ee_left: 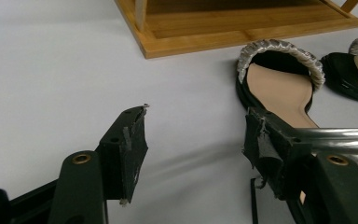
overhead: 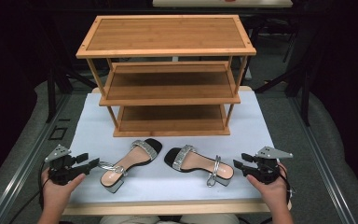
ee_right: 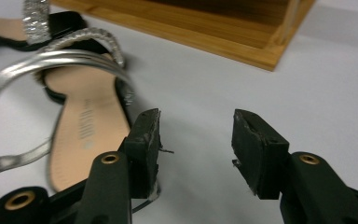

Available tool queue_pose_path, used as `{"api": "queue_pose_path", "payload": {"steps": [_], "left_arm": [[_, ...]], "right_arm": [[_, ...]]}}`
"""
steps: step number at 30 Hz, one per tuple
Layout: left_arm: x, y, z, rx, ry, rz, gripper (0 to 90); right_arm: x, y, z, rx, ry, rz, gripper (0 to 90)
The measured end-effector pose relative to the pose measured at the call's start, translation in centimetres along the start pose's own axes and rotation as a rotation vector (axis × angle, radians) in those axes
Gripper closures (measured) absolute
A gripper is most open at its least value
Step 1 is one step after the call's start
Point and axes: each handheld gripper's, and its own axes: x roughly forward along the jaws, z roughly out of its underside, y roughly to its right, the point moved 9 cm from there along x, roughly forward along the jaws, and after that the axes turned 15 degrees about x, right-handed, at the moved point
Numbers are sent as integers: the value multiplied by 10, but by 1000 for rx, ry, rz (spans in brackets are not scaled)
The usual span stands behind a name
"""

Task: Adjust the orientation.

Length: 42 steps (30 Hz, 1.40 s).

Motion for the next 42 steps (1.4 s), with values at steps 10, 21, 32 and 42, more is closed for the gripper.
{"api": "queue_pose_path", "payload": {"steps": [10, 21, 32, 42], "left_arm": [[3, 1, -12, 3, -6, 32, 374], [-5, 19, -45, 38, 7, 86, 413], [-4, 29, -58, 65, -31, 123, 357], [2, 41, -64, 59, -114, 168, 370]], "right_arm": [[-13, -29, -21, -86, -16, -13, 486], [-17, -57, -33, -133, -26, -9, 467], [-13, -53, -36, -101, -23, -27, 434], [-14, -54, -38, -102, -3, -21, 400]]}}
